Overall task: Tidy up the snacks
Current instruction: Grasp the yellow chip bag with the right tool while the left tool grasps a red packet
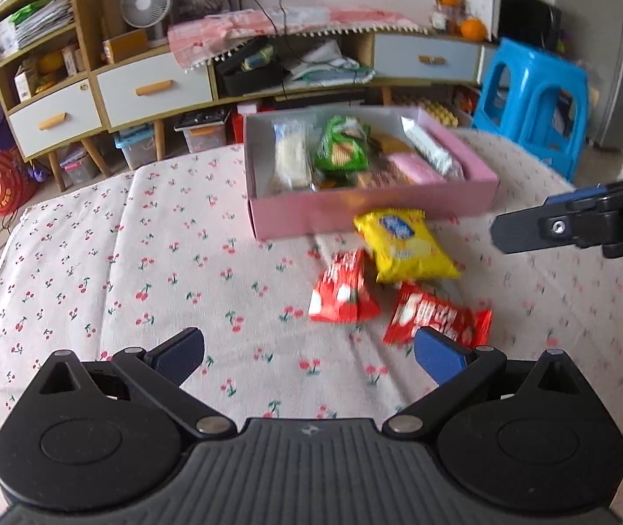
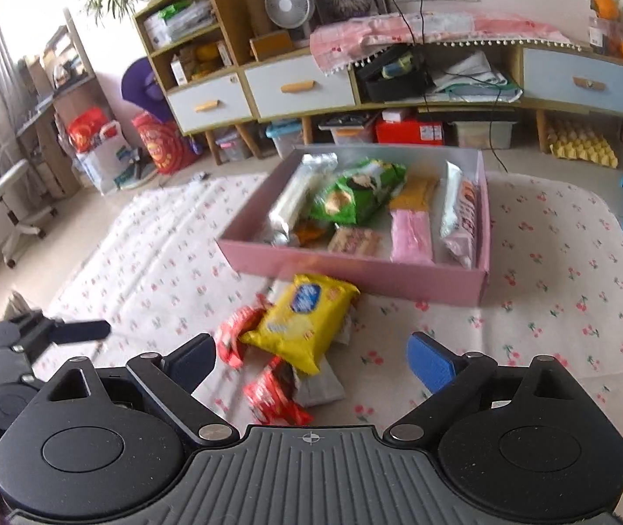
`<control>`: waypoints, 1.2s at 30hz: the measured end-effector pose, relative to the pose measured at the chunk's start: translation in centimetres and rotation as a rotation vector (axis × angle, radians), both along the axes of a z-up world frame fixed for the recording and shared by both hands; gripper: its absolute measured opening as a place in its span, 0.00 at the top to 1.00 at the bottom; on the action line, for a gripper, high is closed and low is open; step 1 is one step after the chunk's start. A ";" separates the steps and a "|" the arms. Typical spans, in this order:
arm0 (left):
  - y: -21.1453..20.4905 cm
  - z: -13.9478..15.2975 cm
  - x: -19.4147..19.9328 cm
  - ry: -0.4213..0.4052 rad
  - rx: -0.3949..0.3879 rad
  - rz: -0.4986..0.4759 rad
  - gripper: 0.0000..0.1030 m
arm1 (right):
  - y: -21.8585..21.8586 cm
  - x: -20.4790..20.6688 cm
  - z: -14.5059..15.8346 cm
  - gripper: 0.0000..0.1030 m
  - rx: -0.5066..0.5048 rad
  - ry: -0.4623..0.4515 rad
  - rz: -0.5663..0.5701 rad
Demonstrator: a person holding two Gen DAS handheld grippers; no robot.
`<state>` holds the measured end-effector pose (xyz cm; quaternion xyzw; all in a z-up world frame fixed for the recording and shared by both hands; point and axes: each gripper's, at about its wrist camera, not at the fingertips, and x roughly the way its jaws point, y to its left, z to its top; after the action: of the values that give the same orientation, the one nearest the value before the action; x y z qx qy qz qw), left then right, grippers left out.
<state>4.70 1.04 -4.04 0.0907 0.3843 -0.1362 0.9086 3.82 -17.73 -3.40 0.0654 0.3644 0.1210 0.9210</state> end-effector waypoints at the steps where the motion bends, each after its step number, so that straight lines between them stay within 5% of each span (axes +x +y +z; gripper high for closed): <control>1: 0.0 -0.2 -0.1 -0.001 0.013 0.001 0.00 | -0.1 -0.1 -0.4 0.07 -0.010 0.008 0.002; 10: 1.0 -2.6 1.8 -0.037 -0.045 -0.030 0.04 | 1.1 -0.4 -2.7 0.07 -0.131 -0.049 0.085; 15: 1.0 -2.7 3.1 0.005 -0.164 -0.033 0.16 | 0.5 1.2 -2.7 0.07 -0.025 -0.035 0.046; 26: 0.6 -3.2 4.9 0.081 -0.233 -0.047 0.57 | 0.6 4.7 -3.9 0.07 0.164 0.054 -0.041; 36: 1.4 -2.6 4.4 0.086 -0.221 -0.037 0.60 | 1.3 5.3 -4.4 0.09 0.160 0.060 -0.078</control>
<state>9.08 2.40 -6.66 -0.0090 0.4037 -0.1981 0.8932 9.10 -16.45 -7.78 0.1564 0.3784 0.1117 0.9055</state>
